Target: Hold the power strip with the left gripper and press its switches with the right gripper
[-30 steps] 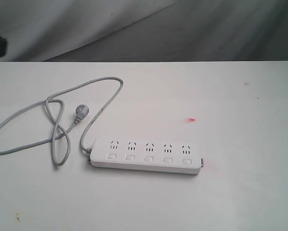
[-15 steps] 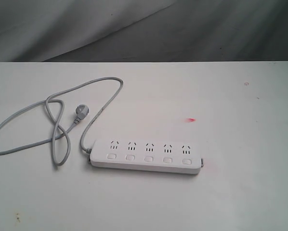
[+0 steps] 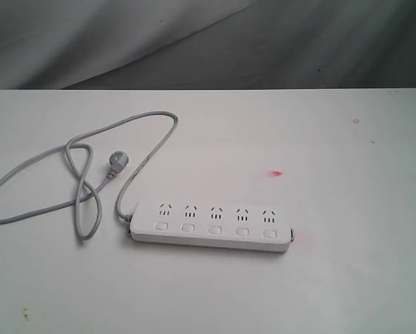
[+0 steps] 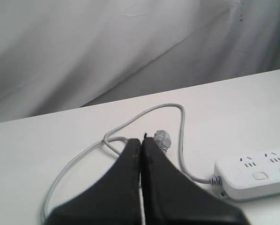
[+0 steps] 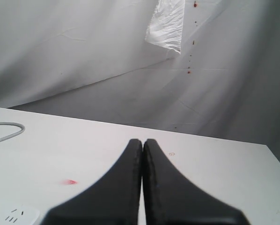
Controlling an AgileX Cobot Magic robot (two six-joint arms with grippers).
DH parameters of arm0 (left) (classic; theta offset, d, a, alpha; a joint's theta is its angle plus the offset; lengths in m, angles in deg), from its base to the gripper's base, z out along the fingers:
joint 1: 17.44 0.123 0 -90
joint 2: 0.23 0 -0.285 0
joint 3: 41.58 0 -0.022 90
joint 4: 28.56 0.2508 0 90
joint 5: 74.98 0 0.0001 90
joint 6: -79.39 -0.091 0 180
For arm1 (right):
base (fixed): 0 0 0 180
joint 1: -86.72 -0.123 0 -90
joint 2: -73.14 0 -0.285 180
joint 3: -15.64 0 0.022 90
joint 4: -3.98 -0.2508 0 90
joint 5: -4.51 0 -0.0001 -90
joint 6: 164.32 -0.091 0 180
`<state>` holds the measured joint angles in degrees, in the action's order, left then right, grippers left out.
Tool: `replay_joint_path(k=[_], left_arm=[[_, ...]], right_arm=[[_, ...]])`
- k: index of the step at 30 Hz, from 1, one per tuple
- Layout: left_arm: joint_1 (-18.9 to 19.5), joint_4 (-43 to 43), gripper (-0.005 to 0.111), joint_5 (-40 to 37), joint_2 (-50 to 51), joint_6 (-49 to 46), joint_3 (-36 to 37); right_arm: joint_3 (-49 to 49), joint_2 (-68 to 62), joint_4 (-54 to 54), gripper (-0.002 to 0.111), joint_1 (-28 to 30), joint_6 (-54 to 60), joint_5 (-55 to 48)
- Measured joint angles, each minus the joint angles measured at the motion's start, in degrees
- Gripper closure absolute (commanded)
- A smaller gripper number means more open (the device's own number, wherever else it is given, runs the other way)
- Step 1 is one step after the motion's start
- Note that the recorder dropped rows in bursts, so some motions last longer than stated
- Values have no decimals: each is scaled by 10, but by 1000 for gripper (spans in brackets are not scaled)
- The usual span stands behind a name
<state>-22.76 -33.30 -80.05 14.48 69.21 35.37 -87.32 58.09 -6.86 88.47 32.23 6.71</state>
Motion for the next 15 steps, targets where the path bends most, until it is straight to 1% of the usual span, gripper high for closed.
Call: replay_joint_path(k=[3,10,15], left_arm=[[0,4,106,-1,0,5,0],[0,6,106,-53,0,5,0],[0,6,106,-58,0,5,0]], right_arm=[[0,0,0,108,0,0,0],[0,0,0,108,0,0,0],[0,0,0,108,0,0,0]])
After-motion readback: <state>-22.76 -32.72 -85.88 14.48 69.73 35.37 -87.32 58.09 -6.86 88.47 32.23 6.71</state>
